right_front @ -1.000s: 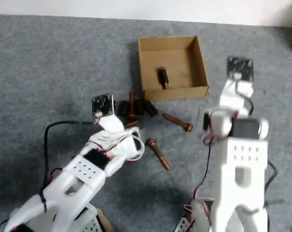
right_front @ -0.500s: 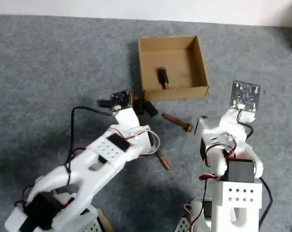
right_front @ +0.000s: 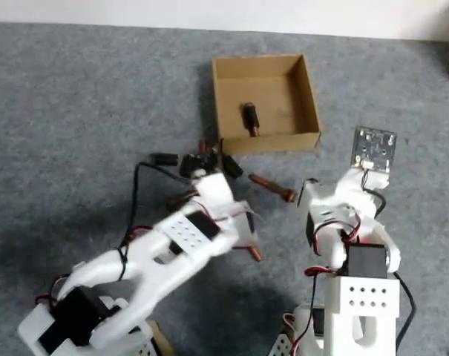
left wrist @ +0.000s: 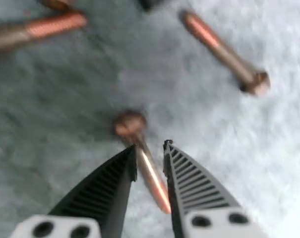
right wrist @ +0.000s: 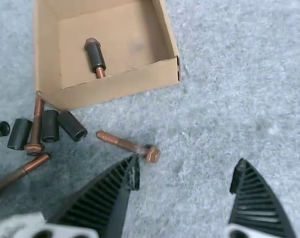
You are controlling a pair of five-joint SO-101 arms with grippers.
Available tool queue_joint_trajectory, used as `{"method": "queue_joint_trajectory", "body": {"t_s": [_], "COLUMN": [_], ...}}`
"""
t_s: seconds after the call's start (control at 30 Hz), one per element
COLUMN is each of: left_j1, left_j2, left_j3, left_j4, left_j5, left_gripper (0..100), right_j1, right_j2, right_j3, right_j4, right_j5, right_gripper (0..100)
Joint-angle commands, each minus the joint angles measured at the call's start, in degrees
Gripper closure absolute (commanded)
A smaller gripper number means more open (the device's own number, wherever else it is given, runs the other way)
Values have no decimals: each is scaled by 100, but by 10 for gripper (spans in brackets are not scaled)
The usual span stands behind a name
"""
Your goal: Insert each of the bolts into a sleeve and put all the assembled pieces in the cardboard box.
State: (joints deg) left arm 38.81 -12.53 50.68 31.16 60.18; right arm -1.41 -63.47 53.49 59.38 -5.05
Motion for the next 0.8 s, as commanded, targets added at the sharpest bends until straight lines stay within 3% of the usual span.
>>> {"method": "queue_joint_trajectory", "body": {"t_s": [0.0,0.2,0.37,0.77], "left_j1": [391,374,84,-251], "left_j2": [-40,4,4,31], "left_j3": [-242,-224,-251,-224], "left_j4": [26,26,378,404], "left_j5": [281,369,993,1002], "left_gripper": [899,899,899,899], "right_j1": [-31,-31,-22,-22], "right_j2": [-92,-101,-110,-110], "right_j3": [4,22,31,31], "right_j4": [-189,-189,-198,-198], "right_j5": [105,105,132,141], "right_gripper": [716,716,716,716]}}
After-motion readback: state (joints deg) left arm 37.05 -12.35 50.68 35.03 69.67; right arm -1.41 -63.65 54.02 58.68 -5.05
